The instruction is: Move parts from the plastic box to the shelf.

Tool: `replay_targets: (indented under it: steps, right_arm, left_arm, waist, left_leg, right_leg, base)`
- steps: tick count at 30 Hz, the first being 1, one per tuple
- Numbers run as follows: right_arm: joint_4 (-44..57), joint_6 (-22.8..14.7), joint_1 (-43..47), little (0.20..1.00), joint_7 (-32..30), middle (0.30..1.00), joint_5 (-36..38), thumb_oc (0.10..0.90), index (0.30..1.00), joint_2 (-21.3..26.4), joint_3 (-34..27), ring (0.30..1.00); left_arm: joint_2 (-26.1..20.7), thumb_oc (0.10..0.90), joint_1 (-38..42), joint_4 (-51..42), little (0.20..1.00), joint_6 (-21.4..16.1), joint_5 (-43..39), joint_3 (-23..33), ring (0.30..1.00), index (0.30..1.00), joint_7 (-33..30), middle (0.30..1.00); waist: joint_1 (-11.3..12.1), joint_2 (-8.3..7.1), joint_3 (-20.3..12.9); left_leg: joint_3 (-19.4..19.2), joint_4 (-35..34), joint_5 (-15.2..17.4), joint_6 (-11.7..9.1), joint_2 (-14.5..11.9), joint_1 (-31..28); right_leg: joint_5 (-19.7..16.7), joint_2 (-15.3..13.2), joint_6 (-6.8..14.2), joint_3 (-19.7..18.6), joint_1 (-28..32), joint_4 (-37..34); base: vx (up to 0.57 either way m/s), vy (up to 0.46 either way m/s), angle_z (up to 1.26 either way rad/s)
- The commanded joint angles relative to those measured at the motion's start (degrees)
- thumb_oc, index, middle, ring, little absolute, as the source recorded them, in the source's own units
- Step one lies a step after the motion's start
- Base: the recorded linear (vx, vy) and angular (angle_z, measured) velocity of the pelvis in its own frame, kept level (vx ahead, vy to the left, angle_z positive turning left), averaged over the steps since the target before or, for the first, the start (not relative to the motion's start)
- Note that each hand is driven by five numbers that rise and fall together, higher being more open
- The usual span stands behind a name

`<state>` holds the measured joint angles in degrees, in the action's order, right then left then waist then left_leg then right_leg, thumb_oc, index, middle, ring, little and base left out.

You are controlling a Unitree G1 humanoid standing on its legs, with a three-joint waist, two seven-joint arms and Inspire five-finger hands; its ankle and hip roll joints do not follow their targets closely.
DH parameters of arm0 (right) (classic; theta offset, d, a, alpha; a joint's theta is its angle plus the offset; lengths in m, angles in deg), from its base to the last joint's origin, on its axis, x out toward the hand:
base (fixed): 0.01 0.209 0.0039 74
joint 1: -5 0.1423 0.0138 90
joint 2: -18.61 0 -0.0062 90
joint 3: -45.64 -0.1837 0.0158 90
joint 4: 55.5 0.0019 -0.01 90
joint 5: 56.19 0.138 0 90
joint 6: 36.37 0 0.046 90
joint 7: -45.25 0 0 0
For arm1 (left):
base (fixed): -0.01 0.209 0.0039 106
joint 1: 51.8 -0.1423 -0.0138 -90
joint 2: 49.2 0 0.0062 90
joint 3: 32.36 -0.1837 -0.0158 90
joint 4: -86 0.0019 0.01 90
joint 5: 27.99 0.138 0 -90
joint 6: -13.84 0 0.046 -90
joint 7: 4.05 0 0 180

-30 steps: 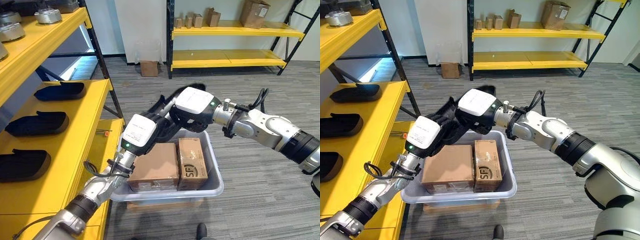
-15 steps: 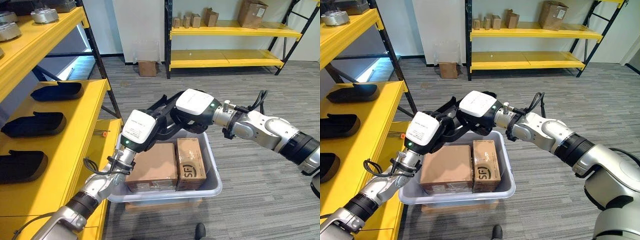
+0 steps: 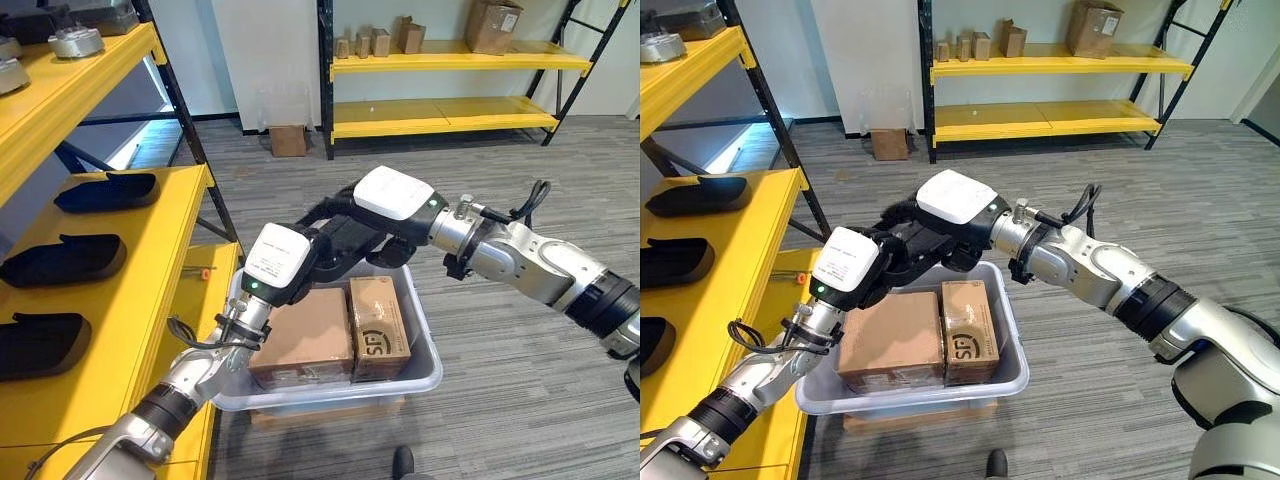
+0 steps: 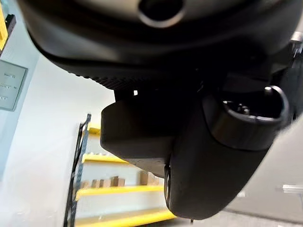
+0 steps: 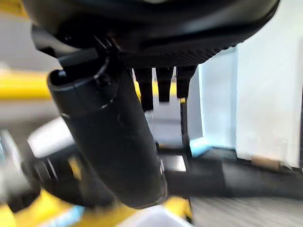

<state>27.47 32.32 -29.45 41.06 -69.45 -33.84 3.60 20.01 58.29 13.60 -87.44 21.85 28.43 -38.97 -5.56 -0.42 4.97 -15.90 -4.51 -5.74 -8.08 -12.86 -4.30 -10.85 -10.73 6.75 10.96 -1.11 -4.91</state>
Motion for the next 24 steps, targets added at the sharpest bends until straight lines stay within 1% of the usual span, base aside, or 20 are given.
replay_targets:
  steps: [1,3,4,5,6,7,8,9,10,11,12,16,19,21,23,24]
  right_arm:
    - [4.5,-1.3,3.5,1.000,-4.9,1.000,8.3,0.900,1.000,2.7,-11.5,1.000]
    - [7.4,-1.8,-0.6,1.000,-4.1,1.000,9.6,0.900,1.000,4.6,-14.7,1.000]
    - [7.7,-1.7,-1.1,1.000,-3.9,1.000,9.7,0.900,1.000,4.7,-15.2,1.000]
    - [9.1,-1.9,-3.2,1.000,-3.6,1.000,10.2,0.900,1.000,5.3,-17.0,1.000]
    - [10.2,-2.1,-6.1,1.000,-3.5,1.000,10.5,0.900,1.000,5.9,-19.4,1.000]
    - [12.4,-2.6,-10.9,1.000,-2.8,1.000,11.6,0.900,1.000,6.5,-22.7,1.000]
    - [13.5,-2.6,-13.1,1.000,-2.5,1.000,11.8,0.900,1.000,6.7,-24.5,1.000]
    - [13.9,-2.5,-13.7,1.000,-2.4,1.000,11.8,0.900,1.000,6.8,-25.0,1.000]
    - [14.2,-2.7,-16.2,1.000,-2.4,1.000,11.9,0.900,1.000,6.5,-26.8,1.000]
    - [15.8,-2.9,-21.2,1.000,-1.4,1.000,13.4,0.900,1.000,6.5,-30.2,1.000]
    - [16.6,-2.8,-24.2,1.000,-1.0,1.000,13.8,0.900,1.000,6.6,-32.6,1.000]
    - [17.1,-2.8,-34.8,1.000,0.7,1.000,15.6,0.900,1.000,5.8,-40.4,1.000]
    - [16.6,-2.5,-41.8,1.000,0.4,1.000,15.5,0.900,1.000,3.0,-45.5,1.000]
    - [15.6,-2.2,-46.3,1.000,-0.1,1.000,15.6,0.900,1.000,-0.2,-48.6,1.000]
    - [15.6,-2.0,-47.9,1.000,-0.9,1.000,13.9,0.900,1.000,-2.1,-49.7,1.000]
    - [14.4,-1.9,-48.5,1.000,-1.8,1.000,14.0,0.900,1.000,-4.6,-49.9,1.000]
  left_arm:
    - [-0.5,0.400,2.2,0.4,0.300,-0.1,-1.9,1.9,0.300,0.300,-1.7,0.300]
    - [-0.7,0.400,0.8,0.4,0.300,-0.1,-2.1,3.2,0.300,0.300,-1.4,0.300]
    - [-0.8,0.400,0.8,0.3,0.300,-0.1,-2.1,3.1,0.300,0.300,-1.4,0.300]
    - [-0.9,0.400,0.3,0.0,0.300,-0.1,-2.2,3.7,0.300,0.300,-1.2,0.300]
    - [-1.0,0.400,-0.4,-0.4,0.300,-0.2,-2.5,4.6,0.300,0.300,-1.0,0.300]
    - [-0.9,0.400,-1.3,-0.8,0.300,-0.3,-2.8,5.9,0.300,0.300,-0.7,0.300]
    - [-1.1,0.400,-1.6,-0.9,0.300,-0.3,-2.9,6.3,0.300,0.300,-0.5,0.300]
    - [-1.2,0.400,-1.6,-0.9,0.300,-0.3,-2.9,6.2,0.300,0.300,-0.5,0.300]
    - [-1.1,0.400,-1.8,-0.9,0.300,-0.3,-3.0,6.6,0.300,0.300,-0.5,0.300]
    - [-0.8,0.400,-2.6,-1.2,0.300,-0.2,-3.7,8.2,0.300,0.300,-0.1,0.300]
    - [-0.7,0.400,-3.1,-1.2,0.300,-0.2,-4.3,8.8,0.300,0.300,0.6,0.300]
    - [0.1,0.400,-5.4,-2.2,0.300,-0.9,-6.5,12.0,0.300,0.300,1.9,0.300]
    - [0.1,0.400,-6.8,-2.9,0.300,-1.4,-7.1,13.8,0.300,0.300,2.0,0.300]
    - [0.2,0.400,-7.7,-3.9,0.300,-1.9,-8.0,15.2,0.300,0.300,2.2,0.300]
    - [0.0,0.400,-8.2,-5.3,0.300,-2.5,-7.9,15.7,0.300,0.300,2.5,0.300]
    - [0.1,0.400,-8.4,-6.2,0.300,-2.8,-8.9,16.0,0.300,0.300,2.6,0.300]
  waist:
    - [0.5,-1.02,-3.1]
    - [0.1,-0.89,-3.0]
    - [0.2,-0.98,-3.1]
    - [0.0,-0.89,-3.0]
    - [-0.2,-0.72,-2.9]
    - [-0.8,-0.41,-2.7]
    - [-0.9,-0.36,-2.8]
    - [-0.8,-0.45,-2.9]
    - [-1.0,-0.29,-2.8]
    - [-1.7,0.10,-2.6]
    - [-1.7,0.17,-2.7]
    - [-2.9,0.79,-2.4]
    - [-3.5,1.32,-2.2]
    - [-4.0,1.82,-1.9]
    - [-4.0,2.21,-1.8]
    - [-4.0,2.49,-1.6]
  left_leg:
    - [-0.8,-0.5,-0.3,-2.0,-1.7,-2.1]
    - [-1.0,-0.5,-0.3,-2.0,-1.6,-2.2]
    - [-1.0,-0.5,-0.3,-2.0,-1.6,-2.2]
    - [-1.1,-0.5,-0.3,-2.0,-1.6,-2.2]
    - [-1.2,-0.5,-0.3,-2.0,-1.6,-2.2]
    - [-1.3,-0.5,-0.2,-2.0,-1.6,-2.2]
    - [-1.4,-0.5,-0.2,-1.9,-1.6,-2.2]
    - [-1.4,-0.5,-0.2,-1.9,-1.6,-2.2]
    - [-1.5,-0.5,-0.2,-1.9,-1.6,-2.2]
    - [-1.8,-0.5,-0.2,-2.0,-1.6,-2.3]
    - [-1.9,-0.5,-0.2,-1.9,-1.6,-2.3]
    - [-2.3,-0.5,-0.2,-1.9,-1.6,-2.4]
    - [-2.7,-0.5,-0.2,-1.9,-1.7,-2.5]
    - [-3.1,-0.5,-0.3,-1.8,-1.7,-2.6]
    - [-3.3,-0.5,-0.4,-1.8,-1.8,-2.7]
    - [-3.5,-0.5,-0.5,-1.8,-1.9,-2.8]
  right_leg:
    - [6.7,-3.8,4.9,-3.2,4.8,4.7]
    - [6.8,-3.8,4.9,-3.4,4.7,4.8]
    - [6.8,-3.8,4.9,-3.4,4.7,4.8]
    - [6.8,-3.9,4.9,-3.4,4.7,4.9]
    - [6.8,-3.9,5.0,-3.4,4.5,5.0]
    - [6.8,-3.9,5.0,-3.6,4.2,5.0]
    - [6.8,-3.9,5.0,-3.7,4.1,5.1]
    - [6.8,-3.9,5.0,-3.7,4.1,5.1]
    - [6.8,-3.8,5.0,-3.7,4.0,5.2]
    - [6.8,-3.8,5.0,-4.1,3.6,5.3]
    - [6.8,-3.8,5.0,-4.4,3.4,5.4]
    - [6.9,-3.7,5.0,-5.0,2.9,5.6]
    - [7.0,-3.7,4.9,-5.6,2.3,5.8]
    - [7.2,-3.6,4.8,-6.2,1.8,6.2]
    - [7.5,-3.5,4.7,-6.6,1.4,6.6]
    - [7.8,-3.3,4.6,-6.8,1.2,7.1]
  base:
    - [0.01,-0.006,-0.14]
    - [0.01,-0.007,-0.19]
    - [0.01,-0.005,-0.09]
    - [0.00,0.000,0.00]
    - [0.00,0.000,0.00]
    - [0.00,0.000,0.00]
    - [0.00,0.000,0.00]
    - [0.00,-0.009,-0.03]
    - [0.00,-0.010,-0.08]
    - [0.00,-0.014,-0.08]
    - [0.00,-0.015,-0.07]
    - [0.00,-0.019,-0.09]
    - [0.01,-0.016,-0.10]
    - [-0.01,-0.021,-0.13]
    - [-0.01,-0.023,-0.15]
    - [-0.01,-0.032,-0.10]
